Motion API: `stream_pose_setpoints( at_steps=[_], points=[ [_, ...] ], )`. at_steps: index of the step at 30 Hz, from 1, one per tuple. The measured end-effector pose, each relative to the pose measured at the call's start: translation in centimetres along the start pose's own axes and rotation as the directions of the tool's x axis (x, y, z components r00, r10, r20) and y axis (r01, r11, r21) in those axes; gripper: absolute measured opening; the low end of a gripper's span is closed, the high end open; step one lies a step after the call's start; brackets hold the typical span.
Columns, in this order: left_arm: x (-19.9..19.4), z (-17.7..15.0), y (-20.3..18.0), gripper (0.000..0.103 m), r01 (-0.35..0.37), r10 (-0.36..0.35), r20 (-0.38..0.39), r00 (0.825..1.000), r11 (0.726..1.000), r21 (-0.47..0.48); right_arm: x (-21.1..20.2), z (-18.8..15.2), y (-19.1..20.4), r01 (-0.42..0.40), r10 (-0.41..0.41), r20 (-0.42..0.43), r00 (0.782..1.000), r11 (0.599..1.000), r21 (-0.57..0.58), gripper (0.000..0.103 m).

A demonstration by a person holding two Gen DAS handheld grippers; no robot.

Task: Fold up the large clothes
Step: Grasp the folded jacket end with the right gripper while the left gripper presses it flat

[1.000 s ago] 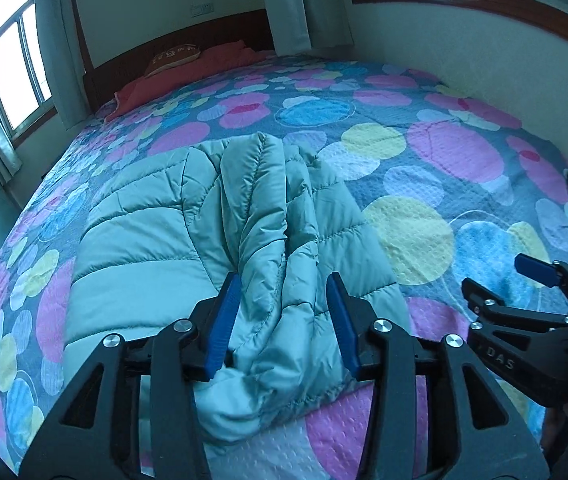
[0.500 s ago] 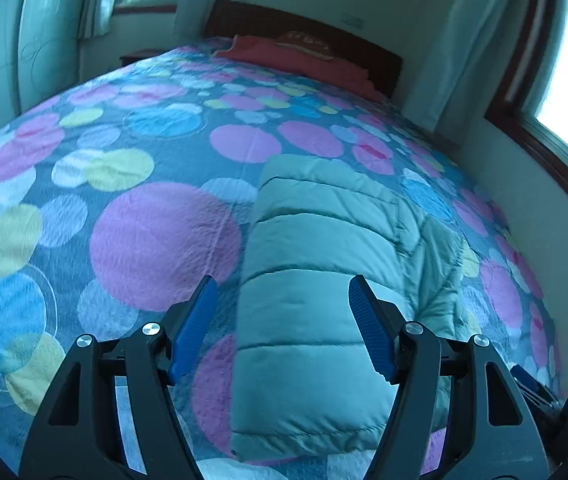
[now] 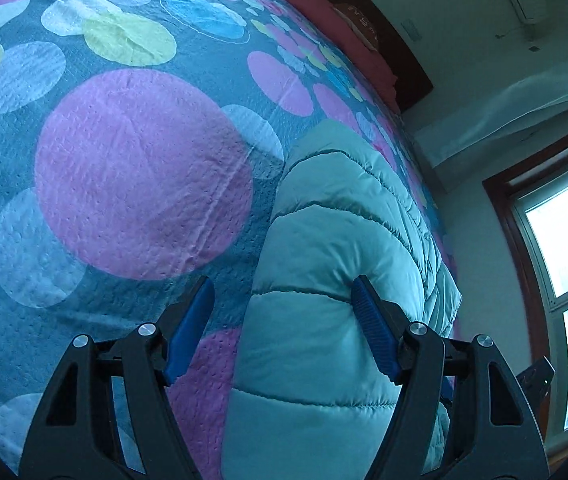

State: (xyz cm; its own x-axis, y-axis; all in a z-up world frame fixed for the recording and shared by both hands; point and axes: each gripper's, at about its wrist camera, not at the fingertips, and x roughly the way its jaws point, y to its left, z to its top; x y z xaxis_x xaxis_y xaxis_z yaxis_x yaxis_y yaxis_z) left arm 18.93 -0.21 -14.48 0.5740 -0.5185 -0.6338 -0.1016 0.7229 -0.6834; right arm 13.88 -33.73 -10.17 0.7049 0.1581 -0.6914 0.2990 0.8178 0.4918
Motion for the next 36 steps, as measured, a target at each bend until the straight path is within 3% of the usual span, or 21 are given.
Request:
stream_pose_setpoints(
  at_steps=[7, 8, 9, 12, 14, 20, 24, 28, 31, 34, 36],
  points=[
    [1.0, 0.0, -0.1, 0.071, 0.016, -0.016, -0.028, 0.999, 1.000, -0.005, 2.9, 0.6, 0.6, -0.055, 0.056, -0.039, 0.998, 0.998, 0.030, 0.066],
    [1.2, 0.0, -0.2, 0.071, 0.015, -0.015, -0.031, 0.999, 1.000, -0.001, 3.1, 0.6, 0.6, -0.055, 0.056, -0.036, 0.998, 0.998, 0.028, 0.055],
    [1.3, 0.1, -0.3, 0.071, 0.016, -0.016, -0.035, 0.999, 1.000, 0.001, 3.3, 0.6, 0.7, -0.063, 0.064, -0.039, 0.997, 0.998, 0.026, 0.036],
    [1.7, 0.2, -0.8, 0.071, 0.014, -0.014, -0.047, 0.999, 1.000, 0.007, 3.7, 0.8, 0.7, -0.086, 0.087, -0.057, 0.995, 0.996, 0.017, 0.015],
    [1.8, 0.2, -1.3, 0.071, 0.015, -0.014, -0.064, 0.998, 1.000, 0.012, 3.0, 1.1, 0.7, -0.083, 0.083, -0.033, 0.996, 0.997, -0.004, 0.012],
    [1.4, -0.4, -2.7, 0.071, 0.005, -0.001, -0.066, 0.998, 0.998, 0.060, 2.0, 2.0, -1.2, -0.028, 0.028, -0.002, 1.000, 1.000, -0.010, 0.010],
    [3.1, -0.9, -2.8, 0.077, 0.001, 0.006, -0.104, 0.995, 0.998, 0.064, 2.6, 2.1, -3.4, -0.011, 0.012, -0.023, 1.000, 1.000, 0.018, 0.010],
    [4.9, -1.5, -3.6, 0.080, -0.020, 0.035, -0.120, 0.992, 0.992, 0.123, 3.6, 1.9, -5.2, -0.024, 0.026, -0.047, 0.999, 0.999, 0.043, 0.010],
    [5.0, -1.6, -3.6, 0.080, -0.023, 0.038, -0.125, 0.991, 0.993, 0.115, 4.0, 2.2, -6.2, -0.064, 0.071, -0.075, 0.995, 0.993, 0.095, 0.010],
    [4.5, -1.7, -3.6, 0.080, -0.014, 0.029, -0.128, 0.991, 0.993, 0.116, 3.1, 2.2, -6.5, -0.082, 0.093, -0.087, 0.992, 0.989, 0.127, 0.017],
    [3.9, -2.0, -3.5, 0.080, -0.003, 0.018, -0.130, 0.991, 0.994, 0.114, 1.9, 1.9, -6.5, -0.089, 0.103, -0.089, 0.991, 0.986, 0.144, 0.028]
  ],
)
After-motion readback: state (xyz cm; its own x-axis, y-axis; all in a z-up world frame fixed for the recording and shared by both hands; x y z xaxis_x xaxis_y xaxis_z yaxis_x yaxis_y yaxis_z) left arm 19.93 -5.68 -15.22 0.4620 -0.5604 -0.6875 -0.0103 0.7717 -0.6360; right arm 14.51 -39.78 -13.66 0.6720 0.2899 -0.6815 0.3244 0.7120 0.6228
